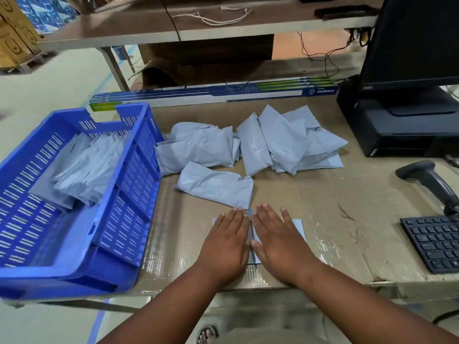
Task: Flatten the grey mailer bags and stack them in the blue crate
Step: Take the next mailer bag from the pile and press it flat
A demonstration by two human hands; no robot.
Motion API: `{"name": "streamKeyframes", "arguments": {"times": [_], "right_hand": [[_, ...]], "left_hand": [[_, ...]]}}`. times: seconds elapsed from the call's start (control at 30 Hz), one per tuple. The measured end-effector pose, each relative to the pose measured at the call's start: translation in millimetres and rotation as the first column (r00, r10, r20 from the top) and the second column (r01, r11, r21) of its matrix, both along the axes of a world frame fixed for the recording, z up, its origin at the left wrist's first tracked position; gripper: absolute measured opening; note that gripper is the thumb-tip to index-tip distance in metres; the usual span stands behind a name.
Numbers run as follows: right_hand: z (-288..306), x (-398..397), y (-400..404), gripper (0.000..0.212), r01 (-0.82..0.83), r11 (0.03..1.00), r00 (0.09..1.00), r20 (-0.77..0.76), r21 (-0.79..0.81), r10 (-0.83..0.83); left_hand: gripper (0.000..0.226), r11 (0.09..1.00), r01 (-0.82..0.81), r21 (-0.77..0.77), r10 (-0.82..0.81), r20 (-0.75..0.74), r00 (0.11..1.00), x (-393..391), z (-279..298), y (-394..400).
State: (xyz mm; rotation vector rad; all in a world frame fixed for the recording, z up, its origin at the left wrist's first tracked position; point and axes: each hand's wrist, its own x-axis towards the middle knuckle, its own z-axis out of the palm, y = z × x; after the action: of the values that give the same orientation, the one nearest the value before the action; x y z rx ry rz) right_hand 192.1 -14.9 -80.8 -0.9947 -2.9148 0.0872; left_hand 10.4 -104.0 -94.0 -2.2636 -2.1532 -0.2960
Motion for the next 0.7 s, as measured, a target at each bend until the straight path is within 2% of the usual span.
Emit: {"name": "streamKeyframes", "arguments": {"times": [0.13,0.4,0.7], "right_hand": [[-5.6,-26.1,-10.6,0.07,-0.071,0.997,0.997,0.006,-0.029,0.072],[-16.5,-29.6,-13.2,0.07,-0.063,0.996,0.998,0.018,-0.057,0.064],[-13.2,-28.9,1.6,0.072,-0.13,0.988,0.989,0.067,-0.08,0.135]], "left_hand": [[0.063,0.999,-0.038,-0.019,0.038,-0.03,0.999,-17.8,-6.0,-13.0],[0.066,0.994,-0.084,-0.064,0.082,-0.041,0.996,-26.8,-17.6,-20.1],[0.067,0.99,-0.099,-0.102,0.096,-0.032,0.995,-28.7,-17.7,-14.3]]}}
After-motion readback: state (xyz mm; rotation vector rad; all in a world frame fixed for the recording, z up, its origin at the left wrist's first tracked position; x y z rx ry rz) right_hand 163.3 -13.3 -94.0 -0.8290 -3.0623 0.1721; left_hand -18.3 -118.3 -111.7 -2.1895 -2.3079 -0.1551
